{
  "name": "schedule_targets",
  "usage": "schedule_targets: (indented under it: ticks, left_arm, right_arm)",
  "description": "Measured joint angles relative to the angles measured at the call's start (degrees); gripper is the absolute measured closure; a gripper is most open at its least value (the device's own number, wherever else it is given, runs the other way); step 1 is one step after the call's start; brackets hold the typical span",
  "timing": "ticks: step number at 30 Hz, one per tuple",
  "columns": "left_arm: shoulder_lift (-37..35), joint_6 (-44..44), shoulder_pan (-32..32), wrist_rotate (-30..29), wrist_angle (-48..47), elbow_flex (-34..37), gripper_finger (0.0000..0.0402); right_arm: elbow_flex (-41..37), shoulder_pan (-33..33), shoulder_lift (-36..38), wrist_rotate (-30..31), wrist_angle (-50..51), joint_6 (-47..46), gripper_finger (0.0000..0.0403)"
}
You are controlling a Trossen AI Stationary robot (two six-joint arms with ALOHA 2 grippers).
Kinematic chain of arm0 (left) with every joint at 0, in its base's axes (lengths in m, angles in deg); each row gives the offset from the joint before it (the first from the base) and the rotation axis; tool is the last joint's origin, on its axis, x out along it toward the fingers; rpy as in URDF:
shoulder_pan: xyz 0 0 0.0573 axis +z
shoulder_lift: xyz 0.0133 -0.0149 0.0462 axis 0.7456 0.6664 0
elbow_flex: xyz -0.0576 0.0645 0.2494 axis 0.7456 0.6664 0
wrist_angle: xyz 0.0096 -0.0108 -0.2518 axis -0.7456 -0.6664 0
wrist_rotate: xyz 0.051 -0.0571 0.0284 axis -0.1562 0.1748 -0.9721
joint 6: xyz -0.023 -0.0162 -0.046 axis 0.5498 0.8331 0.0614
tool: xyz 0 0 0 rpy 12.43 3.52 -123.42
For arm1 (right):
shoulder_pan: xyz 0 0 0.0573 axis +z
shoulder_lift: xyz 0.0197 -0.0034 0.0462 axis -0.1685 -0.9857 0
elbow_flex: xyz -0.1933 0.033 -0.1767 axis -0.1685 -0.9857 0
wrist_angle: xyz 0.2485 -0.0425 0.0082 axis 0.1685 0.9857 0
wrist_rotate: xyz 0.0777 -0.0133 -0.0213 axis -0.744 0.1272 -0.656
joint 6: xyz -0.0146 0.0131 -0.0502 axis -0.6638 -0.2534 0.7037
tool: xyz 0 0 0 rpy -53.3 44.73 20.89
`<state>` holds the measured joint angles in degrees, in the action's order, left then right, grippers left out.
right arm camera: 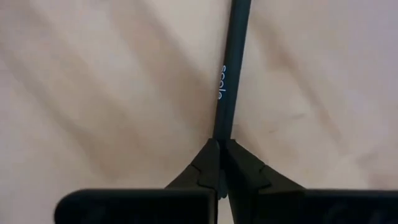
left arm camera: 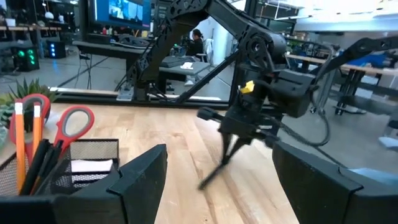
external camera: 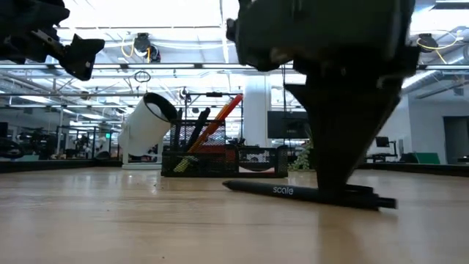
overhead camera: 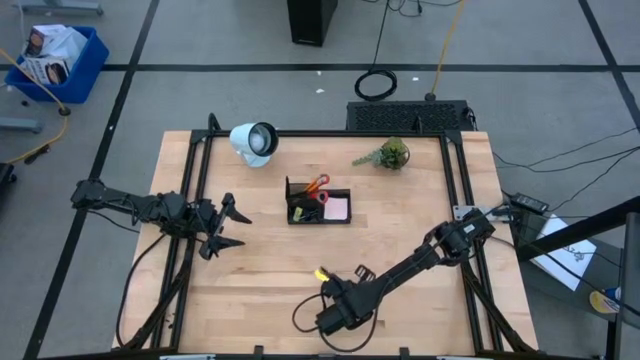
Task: Pick and place office supplies into organizer
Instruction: Put the black pen into the black desk organizer
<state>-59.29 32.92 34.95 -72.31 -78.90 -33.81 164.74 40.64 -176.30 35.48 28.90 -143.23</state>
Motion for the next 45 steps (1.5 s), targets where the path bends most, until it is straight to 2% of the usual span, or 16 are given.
schedule_targets:
  ticks: [6,12,18,23,26,30,32,36,41,45]
  left_arm:
    - [0.03,0.81,0.0,0.0,0.01,0.0,0.0107]
    - [0.03,0.81,0.0,-0.02,0.09,0.0,0.0107]
    - [0.03,5.95,0.0,0.08,0.38,0.0,0.0107]
    - [0.04,16.01,0.0,-0.35,0.77,0.0,0.0107]
    - [0.05,26.16,-0.01,-0.86,0.61,0.0,0.0108]
    - [0.05,32.47,-0.8,1.28,0.69,0.0,0.0108]
    - [0.03,37.41,-1.03,-0.37,0.76,0.0,0.0108]
    - [0.43,46.91,-1.08,-2.5,0.71,0.0,0.0108]
    - [3.25,55.89,-1.09,-1.39,0.9,0.0,0.0108]
    - [6.49,62.46,-1.09,-1.03,1.32,0.0,0.0108]
  right_arm:
    - [-0.39,-0.4,2.37,5.07,1.23,2.22,0.0399]
    - [-0.22,-0.25,4.25,7.92,0.97,8.77,0.0399]
    - [-0.17,-0.27,5.41,11.41,0.21,22.04,0.0399]
    - [-0.17,-0.25,5.41,17.36,0.31,37.65,0.0399]
    - [-0.15,-0.28,5.41,23.25,-0.16,47.79,0.0399]
    - [-0.15,-0.78,5.43,31.16,-2.65,62.31,0.0399]
    - [-0.15,-1.11,5.43,34.11,-4.84,70.15,0.0399]
    - [-0.13,-2.22,5.45,37.21,-12.53,85.42,0.0399]
    - [-0.07,-3.44,5.47,42.67,-24.96,106.53,0.0399]
    - [-0.07,-4.73,5.47,42.42,-35.5,122.46,0.0399]
